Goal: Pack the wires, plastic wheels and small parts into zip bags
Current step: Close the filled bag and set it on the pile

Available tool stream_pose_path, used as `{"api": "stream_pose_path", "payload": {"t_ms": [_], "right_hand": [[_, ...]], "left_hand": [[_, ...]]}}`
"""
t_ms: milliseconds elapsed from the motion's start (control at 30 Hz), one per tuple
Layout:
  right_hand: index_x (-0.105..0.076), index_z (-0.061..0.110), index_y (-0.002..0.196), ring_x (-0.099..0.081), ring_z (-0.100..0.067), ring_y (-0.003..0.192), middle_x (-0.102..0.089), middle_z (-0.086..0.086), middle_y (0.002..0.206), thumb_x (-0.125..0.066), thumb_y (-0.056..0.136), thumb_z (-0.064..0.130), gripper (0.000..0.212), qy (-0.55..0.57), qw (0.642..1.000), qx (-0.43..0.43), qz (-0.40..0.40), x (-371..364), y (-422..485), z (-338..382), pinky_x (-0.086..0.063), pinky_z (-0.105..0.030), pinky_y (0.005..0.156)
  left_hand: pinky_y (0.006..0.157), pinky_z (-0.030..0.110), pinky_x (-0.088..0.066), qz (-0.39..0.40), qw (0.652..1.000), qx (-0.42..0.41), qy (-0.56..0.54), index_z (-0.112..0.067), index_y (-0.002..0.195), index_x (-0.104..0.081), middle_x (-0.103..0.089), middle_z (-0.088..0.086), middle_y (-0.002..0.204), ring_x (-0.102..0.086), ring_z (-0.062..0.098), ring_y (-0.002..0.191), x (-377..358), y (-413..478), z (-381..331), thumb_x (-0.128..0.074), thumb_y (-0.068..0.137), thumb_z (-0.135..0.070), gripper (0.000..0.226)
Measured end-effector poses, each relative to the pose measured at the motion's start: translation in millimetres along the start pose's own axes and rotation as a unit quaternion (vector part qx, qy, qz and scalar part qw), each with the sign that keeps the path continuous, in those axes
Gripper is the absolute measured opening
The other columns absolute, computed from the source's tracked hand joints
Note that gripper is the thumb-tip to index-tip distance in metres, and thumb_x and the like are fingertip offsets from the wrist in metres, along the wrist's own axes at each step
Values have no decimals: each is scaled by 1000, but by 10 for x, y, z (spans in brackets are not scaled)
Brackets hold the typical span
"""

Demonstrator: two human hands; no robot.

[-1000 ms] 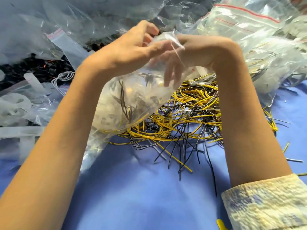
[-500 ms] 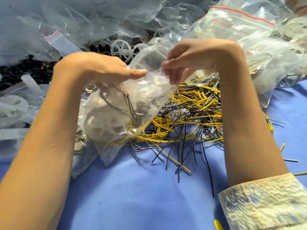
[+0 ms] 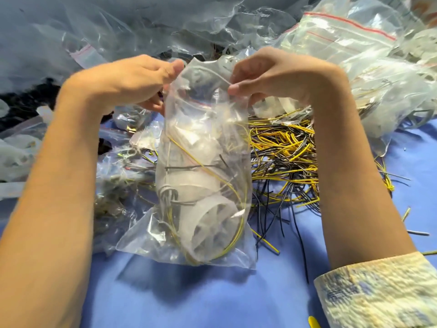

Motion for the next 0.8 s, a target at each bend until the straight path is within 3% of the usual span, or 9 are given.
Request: {"api": "stream_pose_path", "payload": {"t_ms": [133, 200, 300, 467, 600, 700, 800], "right_hand": [[-65, 6, 95, -58, 5, 62, -63, 3, 78, -63, 90, 22, 17, -47, 999, -17, -4, 56, -21, -101, -45, -9, 61], [-65, 9, 91, -59, -2, 69, -64, 2, 80, -62, 90, 27, 18, -71, 997, -30, 13, 70, -38, -168, -44, -18, 69], [-63, 8, 90, -68, -11, 77, -68, -6, 87, -60, 90, 18, 11, 6, 998, -57, 37, 27, -48, -239, -55, -23, 82], [-60, 11, 82, -61, 2, 59, -63, -2, 75, -59, 90, 7, 9, 51, 997, 4, -59, 171, -17, -144, -52, -12, 62], [-61, 16, 84, -59, 0, 60, -63, -1, 75, -62, 89, 8, 9, 61, 991, 27, -112, 257, -1, -121, -53, -16, 64], [-64, 16, 90, -63, 3, 60, -66, 1, 77, -62, 90, 16, 2, 52, 995, -6, -85, 203, 25, -202, -52, -12, 61], [-65, 14, 85, -64, 1, 62, -68, 0, 79, -58, 93, 21, 12, 49, 997, -44, -42, 133, 30, -296, -54, -14, 67]], "left_hand": [[51, 8, -48, 21, 1000, -6, 21, 1, 90, -62, -62, 13, 83, -57, -1, 50, 60, -27, 88, -40, 96, -39, 45], [60, 13, -51, 13, 1000, -12, 22, -4, 81, -59, -59, 8, 76, -57, 3, 56, 136, -33, 127, -46, 94, -36, 37], [65, 13, -48, -34, 998, -38, 34, -14, 75, -59, -57, 2, 69, -54, -1, 53, 278, -34, 179, -54, 92, -28, 23], [59, 3, -45, -131, 989, -63, 14, -25, 72, -61, -63, -13, 60, -56, -5, 54, 533, -26, 246, -61, 91, -21, 19], [61, 4, -48, -165, 983, -81, 2, -27, 74, -61, -64, -6, 71, -57, -8, 56, 631, -41, 264, -65, 89, -14, 20], [73, 16, -55, -129, 989, -72, 12, -27, 78, -63, -68, -1, 78, -62, -2, 64, 565, -43, 276, -67, 86, -16, 14], [89, 35, -51, -103, 993, -54, 27, -30, 80, -65, -71, -4, 76, -66, 10, 73, 534, -46, 303, -69, 83, -21, 10]]}}
Point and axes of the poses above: each hand's wrist, its own y-axis towards the middle knuckle, its own x-axis out of the back of the hand, z = x × y, the point moved 7 cm from there along y, towards the middle knuckle
